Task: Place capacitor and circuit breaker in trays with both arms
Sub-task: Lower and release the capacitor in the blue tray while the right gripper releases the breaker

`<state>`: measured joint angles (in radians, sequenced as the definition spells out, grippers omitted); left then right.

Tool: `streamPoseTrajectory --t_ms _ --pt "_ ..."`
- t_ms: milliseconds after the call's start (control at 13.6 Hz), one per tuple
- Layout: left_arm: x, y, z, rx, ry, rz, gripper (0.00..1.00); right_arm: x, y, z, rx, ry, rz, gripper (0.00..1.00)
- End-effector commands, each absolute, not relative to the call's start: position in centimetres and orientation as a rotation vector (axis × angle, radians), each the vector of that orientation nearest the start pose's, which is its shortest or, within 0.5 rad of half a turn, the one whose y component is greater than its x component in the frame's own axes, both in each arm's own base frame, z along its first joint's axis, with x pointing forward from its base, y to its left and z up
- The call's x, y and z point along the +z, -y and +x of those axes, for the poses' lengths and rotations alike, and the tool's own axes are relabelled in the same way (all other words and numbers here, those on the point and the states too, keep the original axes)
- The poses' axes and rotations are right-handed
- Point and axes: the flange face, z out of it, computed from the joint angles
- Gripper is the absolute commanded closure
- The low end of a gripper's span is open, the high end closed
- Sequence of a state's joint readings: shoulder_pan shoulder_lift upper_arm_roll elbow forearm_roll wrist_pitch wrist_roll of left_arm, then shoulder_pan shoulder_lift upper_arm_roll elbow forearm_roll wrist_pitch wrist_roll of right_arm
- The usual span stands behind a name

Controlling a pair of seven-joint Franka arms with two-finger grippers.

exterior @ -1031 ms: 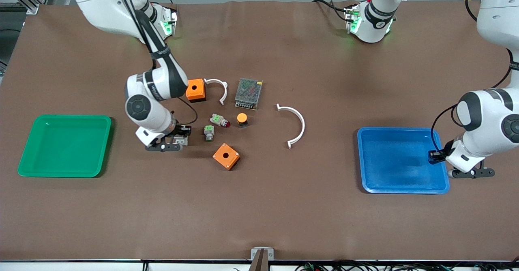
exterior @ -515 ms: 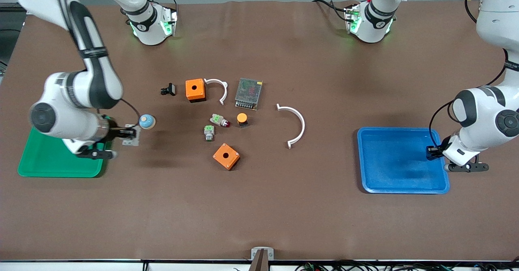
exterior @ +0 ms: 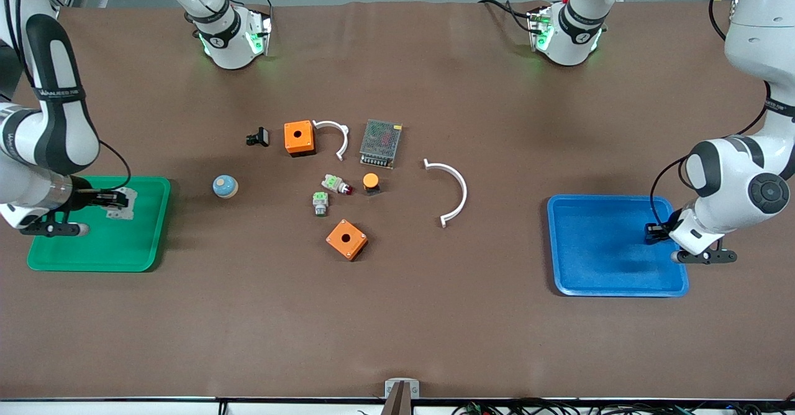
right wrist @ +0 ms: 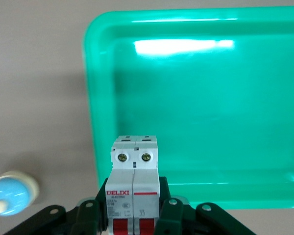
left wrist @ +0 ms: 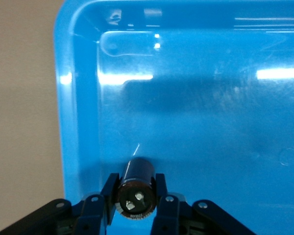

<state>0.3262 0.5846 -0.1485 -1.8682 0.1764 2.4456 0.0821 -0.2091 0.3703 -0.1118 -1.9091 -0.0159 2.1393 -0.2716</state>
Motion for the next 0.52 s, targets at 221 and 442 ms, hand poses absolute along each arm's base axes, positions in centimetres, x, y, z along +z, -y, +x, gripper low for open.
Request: streamPoseTrajectory --t_ms 221,442 --pt "21.2 -10.1 63.4 -0.036 -0.03 -3.118 0.0 25.4 24.3 57.6 0.135 0.028 -3.182 0.84" --pt "25.0 -8.2 64.8 -0.094 -0.054 -3.122 0.0 23.4 25.0 57.7 0.128 0.015 -3.183 0.83"
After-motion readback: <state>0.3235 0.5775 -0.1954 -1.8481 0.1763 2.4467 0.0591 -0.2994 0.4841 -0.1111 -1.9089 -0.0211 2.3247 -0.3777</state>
